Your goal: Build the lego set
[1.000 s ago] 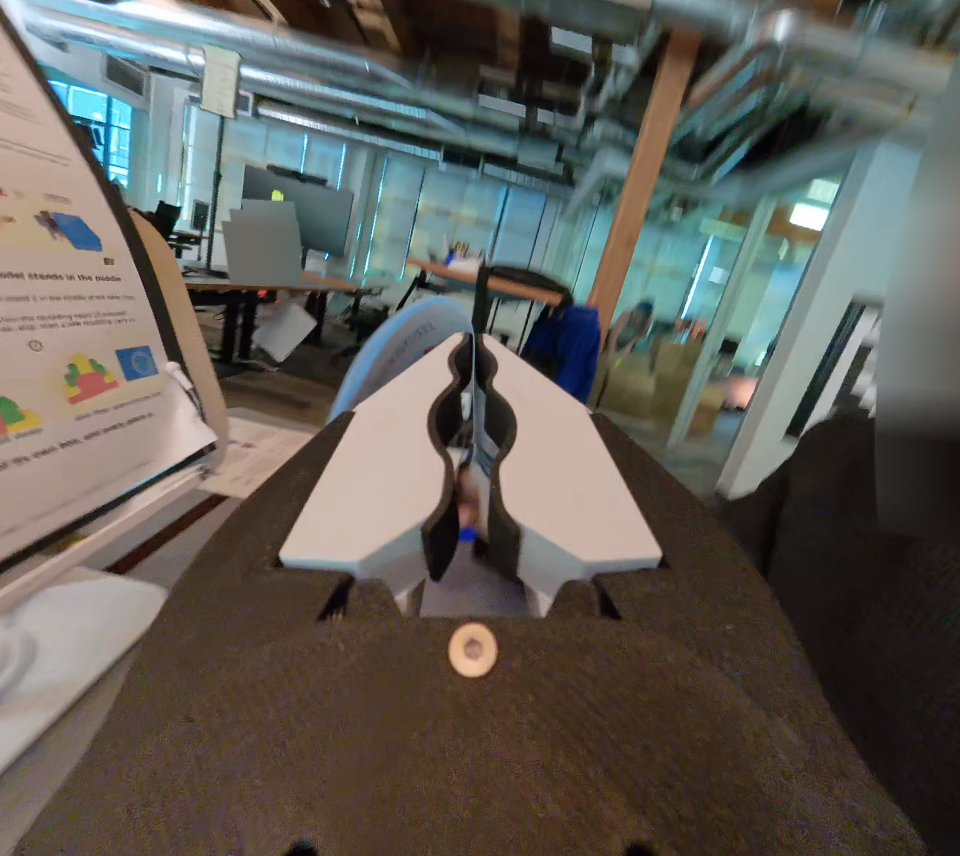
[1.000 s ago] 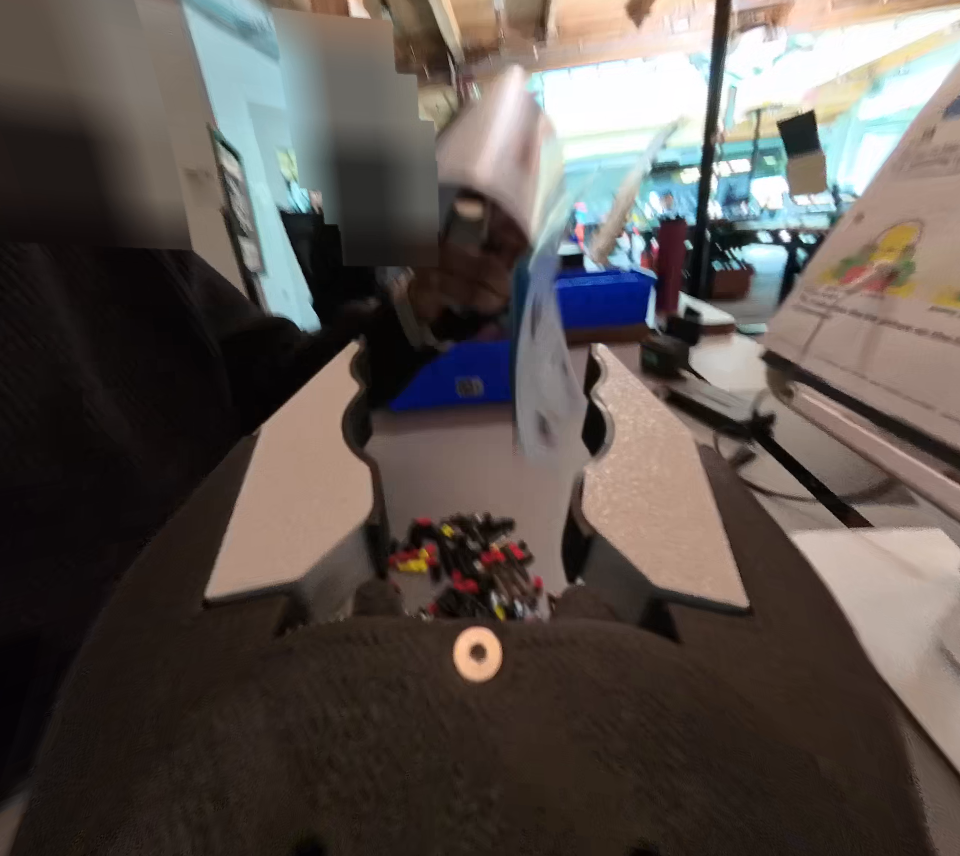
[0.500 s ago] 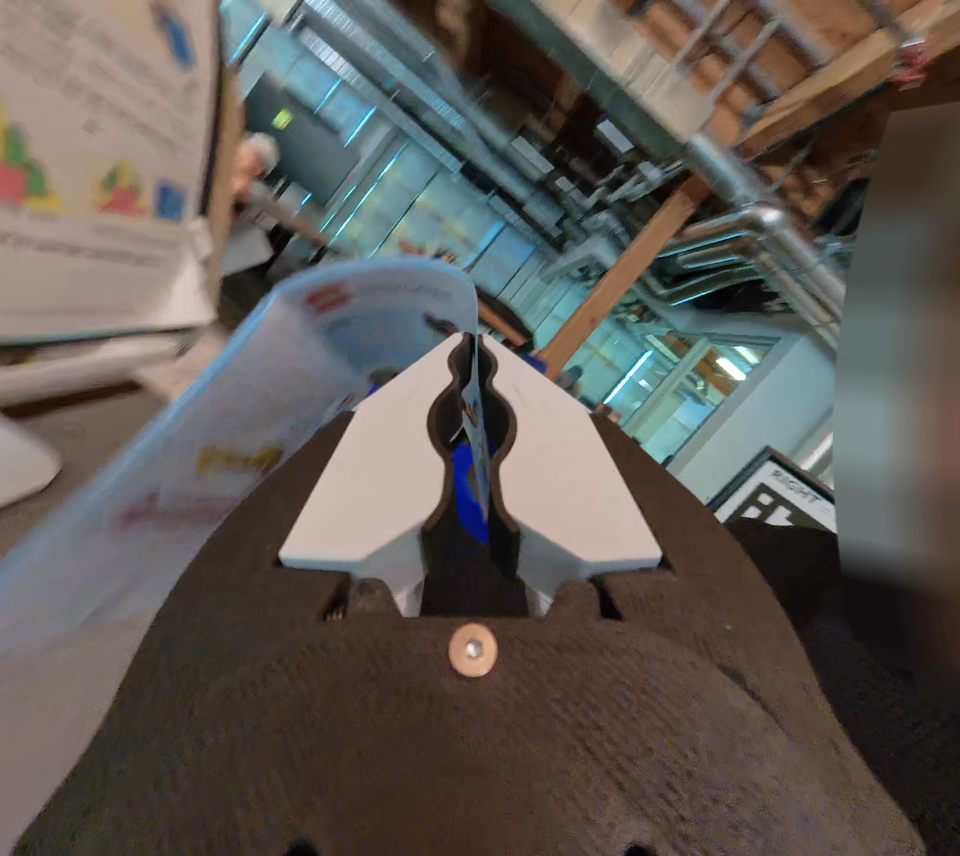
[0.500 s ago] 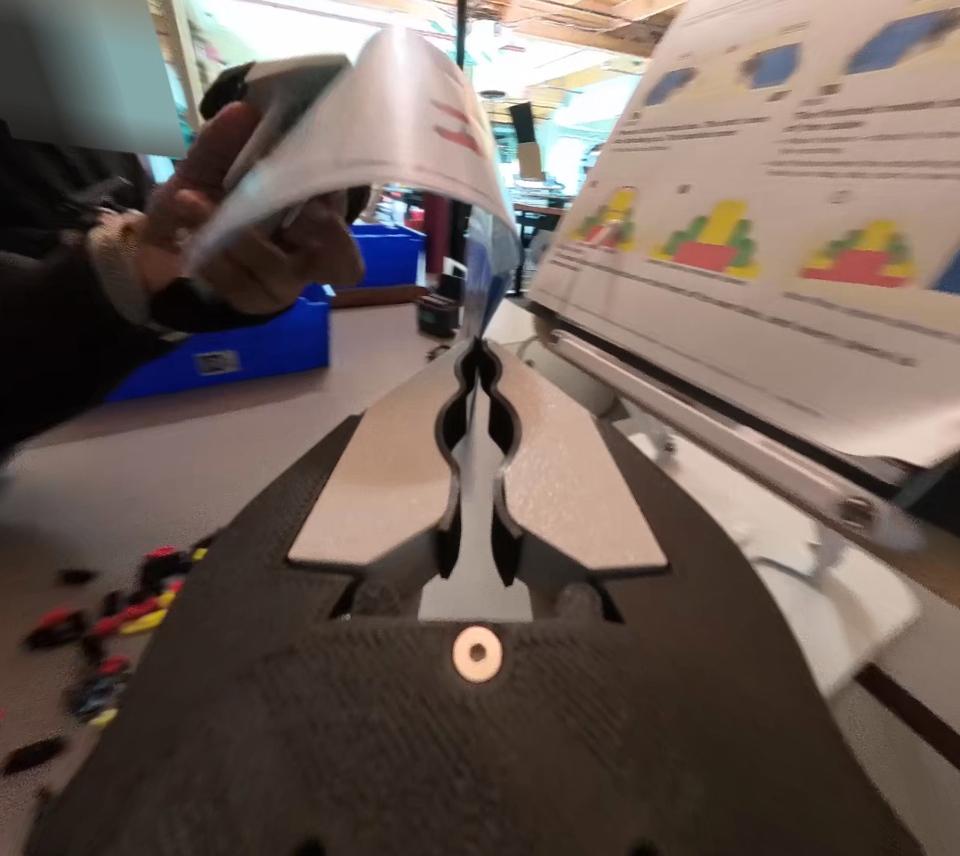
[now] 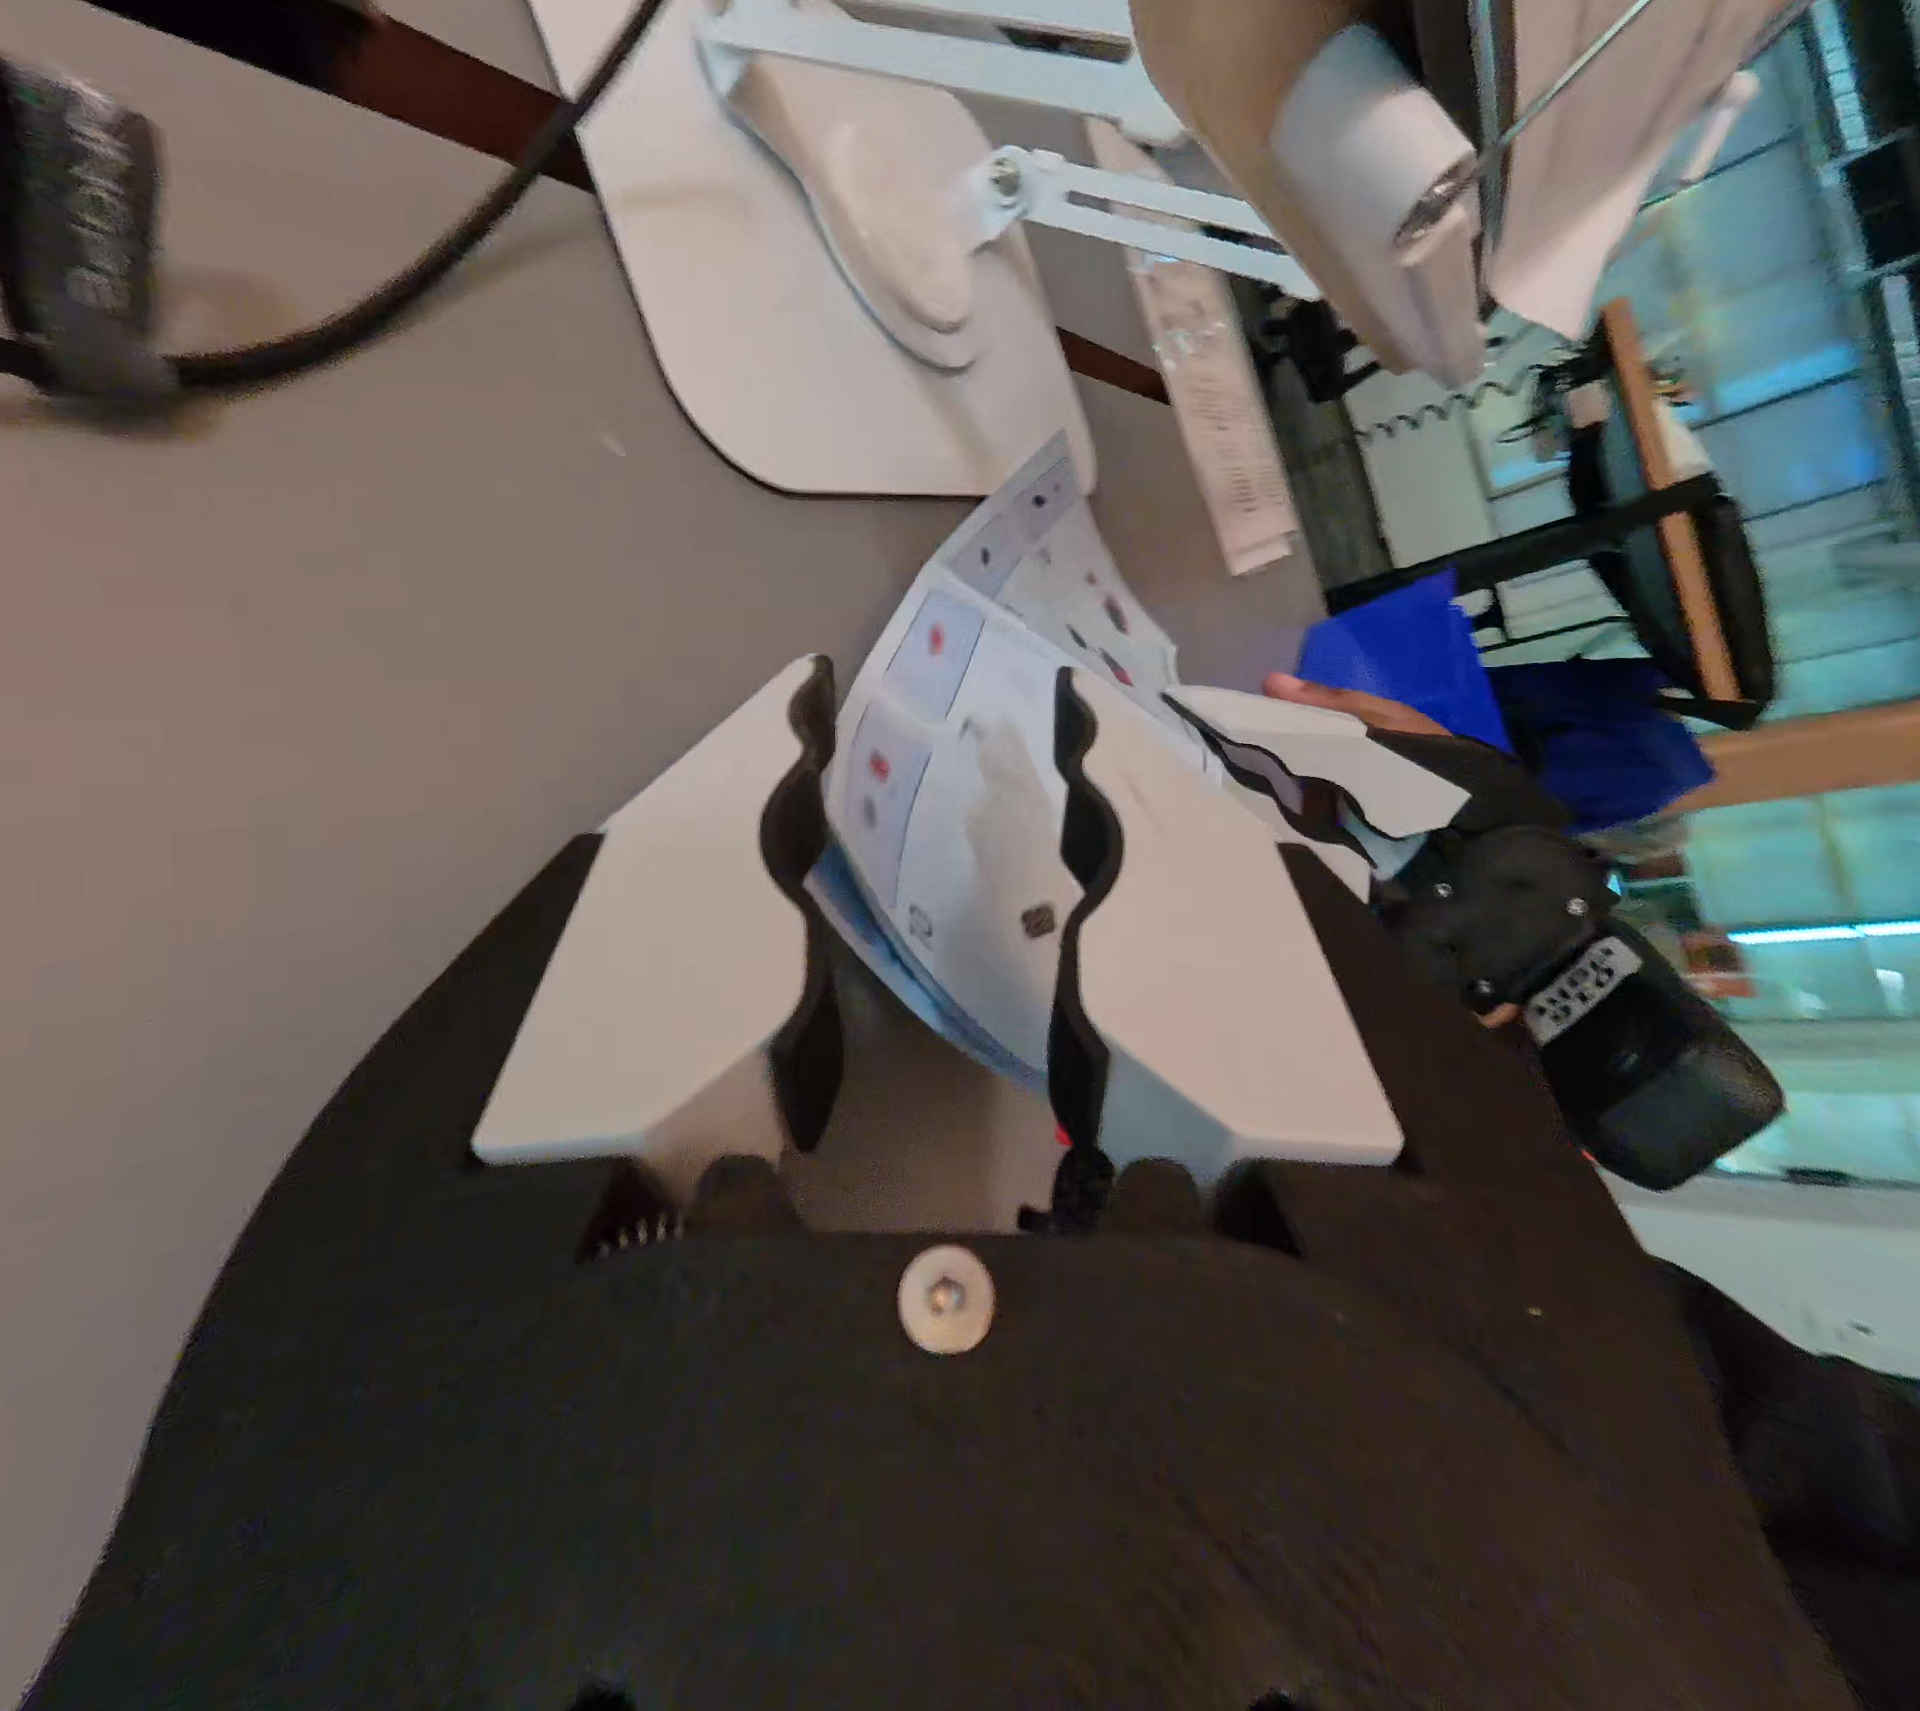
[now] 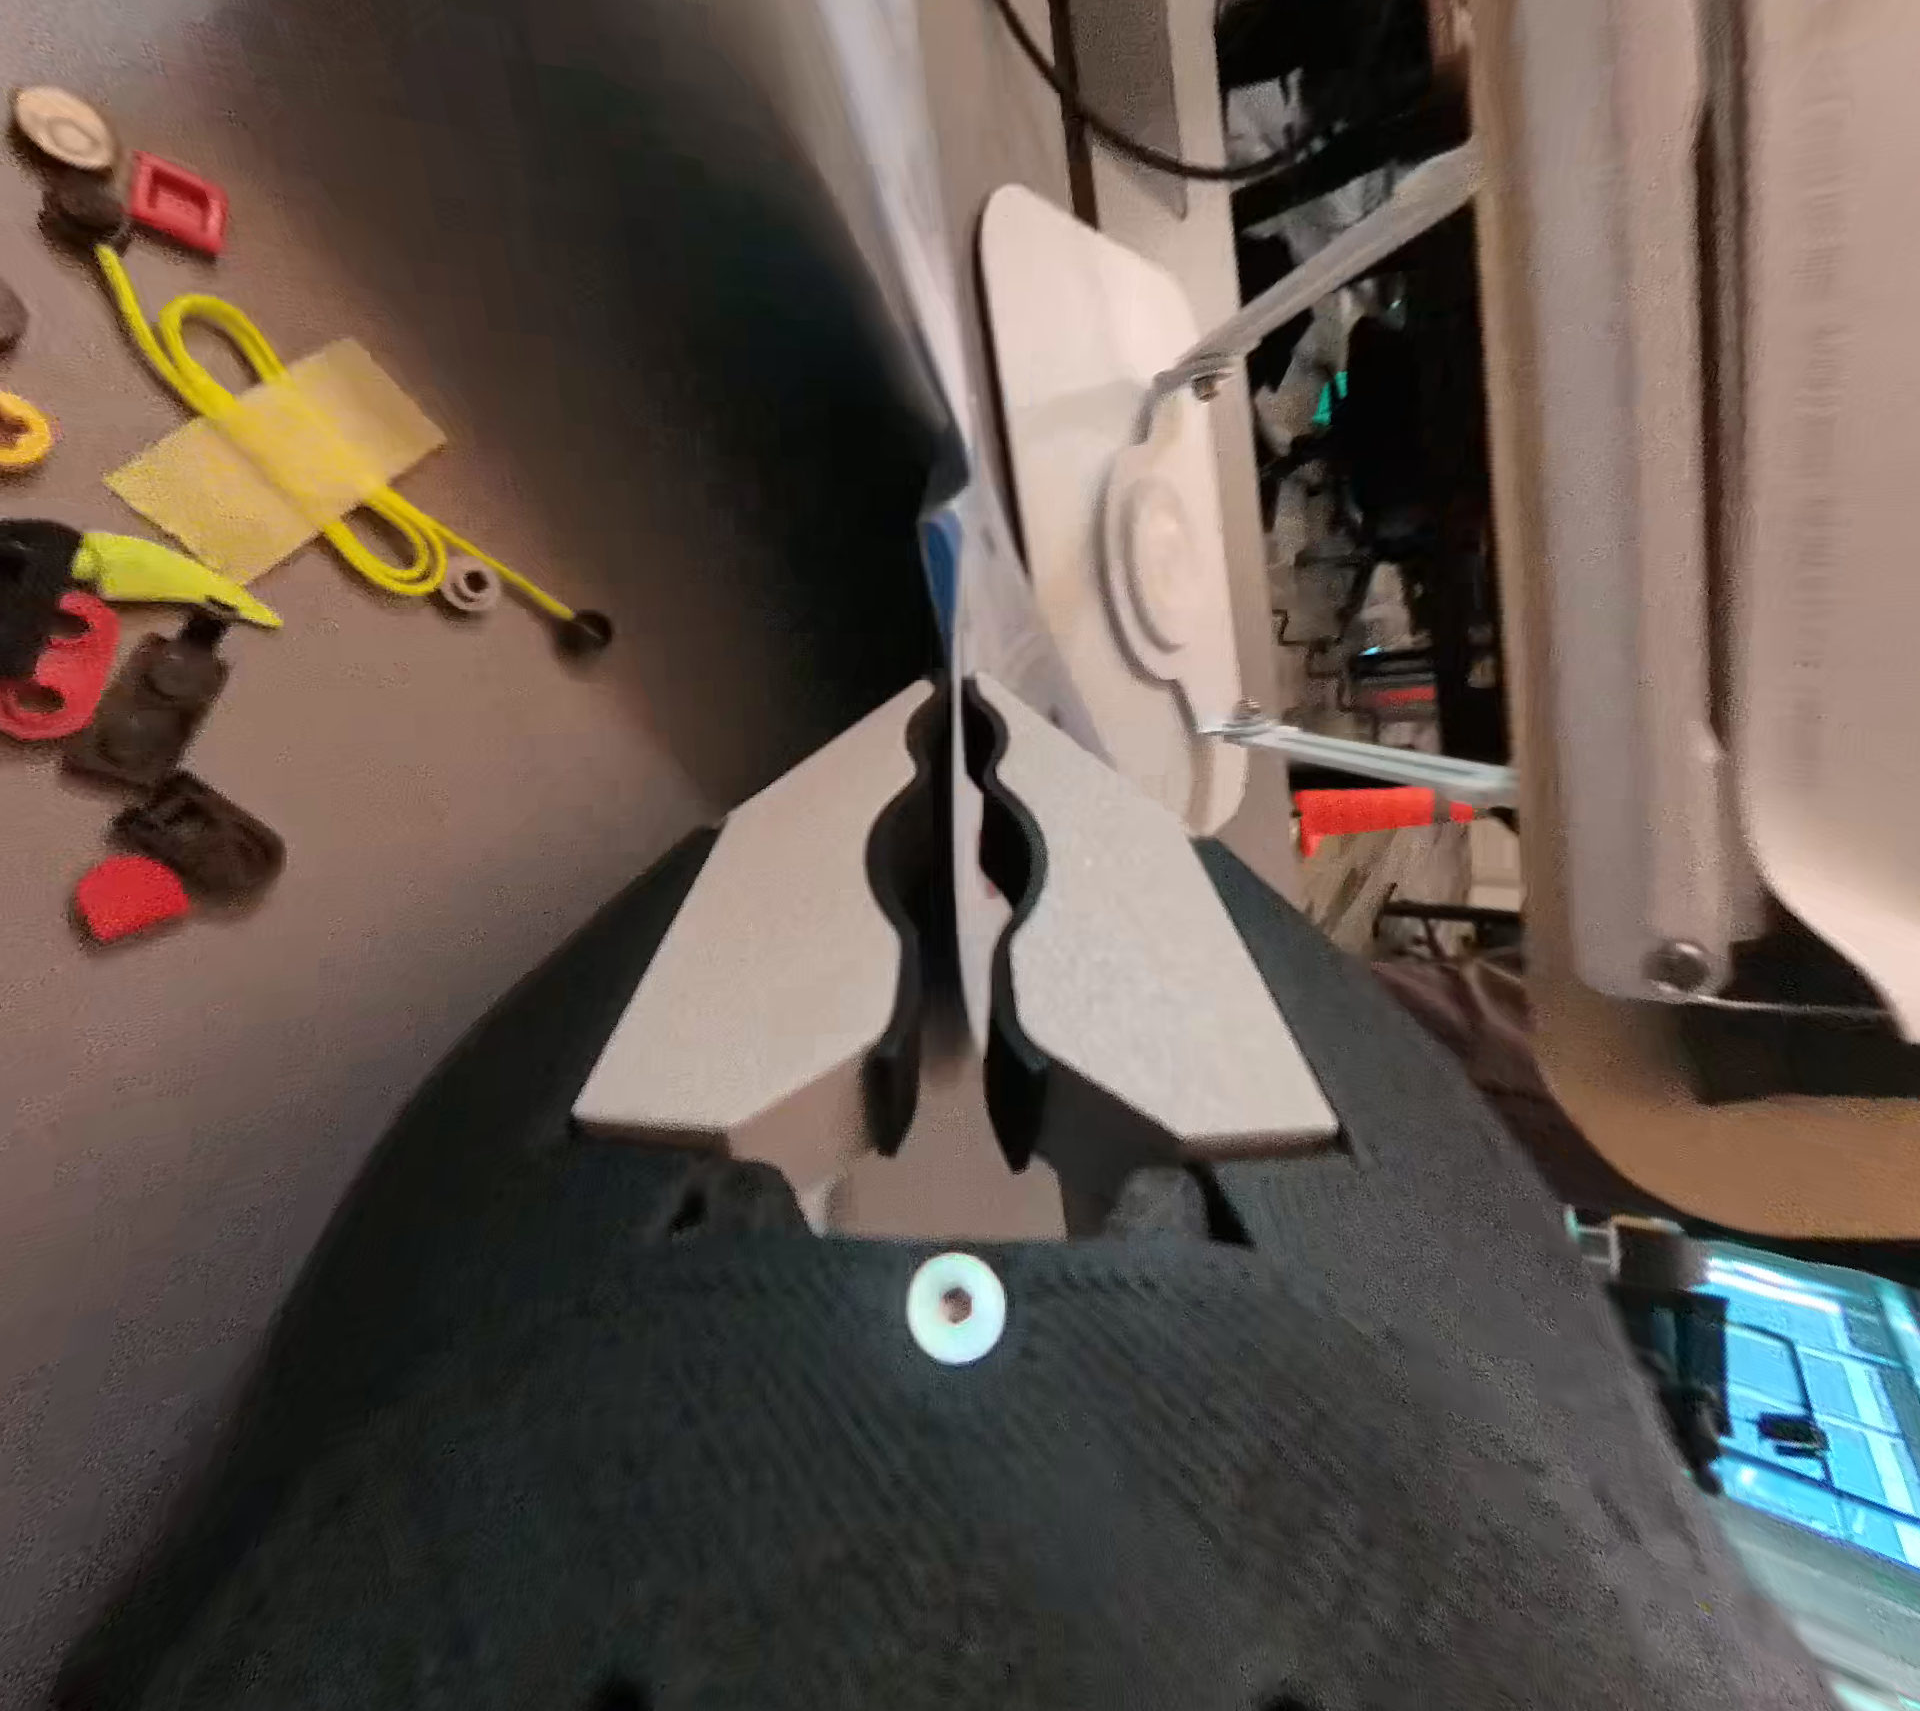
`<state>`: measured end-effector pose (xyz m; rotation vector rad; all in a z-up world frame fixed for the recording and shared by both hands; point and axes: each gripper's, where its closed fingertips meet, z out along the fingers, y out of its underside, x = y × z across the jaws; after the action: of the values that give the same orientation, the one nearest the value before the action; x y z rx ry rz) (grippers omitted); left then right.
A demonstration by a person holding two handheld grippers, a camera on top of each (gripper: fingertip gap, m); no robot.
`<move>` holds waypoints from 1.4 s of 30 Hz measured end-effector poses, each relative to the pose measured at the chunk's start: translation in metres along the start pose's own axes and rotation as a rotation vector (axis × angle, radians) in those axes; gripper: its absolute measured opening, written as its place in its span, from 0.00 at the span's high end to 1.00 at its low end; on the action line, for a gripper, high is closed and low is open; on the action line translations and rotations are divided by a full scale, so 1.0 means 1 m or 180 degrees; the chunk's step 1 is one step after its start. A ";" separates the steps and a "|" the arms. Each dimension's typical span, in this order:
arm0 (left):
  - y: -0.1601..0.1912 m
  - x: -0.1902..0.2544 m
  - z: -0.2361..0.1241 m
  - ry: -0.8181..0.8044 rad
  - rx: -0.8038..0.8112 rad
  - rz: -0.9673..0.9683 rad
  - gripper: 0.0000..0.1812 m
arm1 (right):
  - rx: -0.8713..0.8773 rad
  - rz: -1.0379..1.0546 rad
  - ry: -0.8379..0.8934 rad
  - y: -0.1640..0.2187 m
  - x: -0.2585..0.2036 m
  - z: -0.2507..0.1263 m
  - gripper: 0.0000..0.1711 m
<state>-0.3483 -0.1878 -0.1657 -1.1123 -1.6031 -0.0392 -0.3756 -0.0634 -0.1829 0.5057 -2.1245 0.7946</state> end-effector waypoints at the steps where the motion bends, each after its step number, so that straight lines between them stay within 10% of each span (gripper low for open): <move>1: -0.004 -0.004 -0.004 -0.0117 0.0035 0.0085 0.75 | -0.0035 0.0062 -0.0061 0.001 -0.005 0.004 0.94; 13: -0.063 0.035 -0.056 -0.0771 0.0977 0.1396 0.71 | 0.0926 0.1533 -0.0482 -0.045 0.028 -0.035 0.61; 19: -0.015 0.056 -0.059 -0.1125 0.1155 0.2079 0.72 | 0.1575 0.2099 0.0339 -0.069 0.087 -0.073 0.35; 21: 0.015 0.061 -0.069 -0.1150 0.1233 0.2294 1.00 | 0.1744 0.2325 0.0237 -0.078 0.090 -0.078 0.31; 25: 0.062 0.073 -0.092 -0.1088 0.1350 0.2189 1.00 | 0.1673 0.2390 0.0424 -0.073 0.094 -0.071 0.29; 35: 0.066 0.047 -0.100 -0.1412 0.1483 0.2313 0.46 | 0.1916 0.2857 -0.0325 -0.115 0.058 -0.060 0.27; 42: 0.107 0.059 -0.154 -0.1478 0.1654 0.2281 0.40 | 0.2119 0.2851 -0.0508 -0.143 0.053 -0.090 0.30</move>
<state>-0.1580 -0.1768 -0.1172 -1.2583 -1.3854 1.1120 -0.2751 -0.1102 -0.0447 -0.1145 -2.1729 2.0488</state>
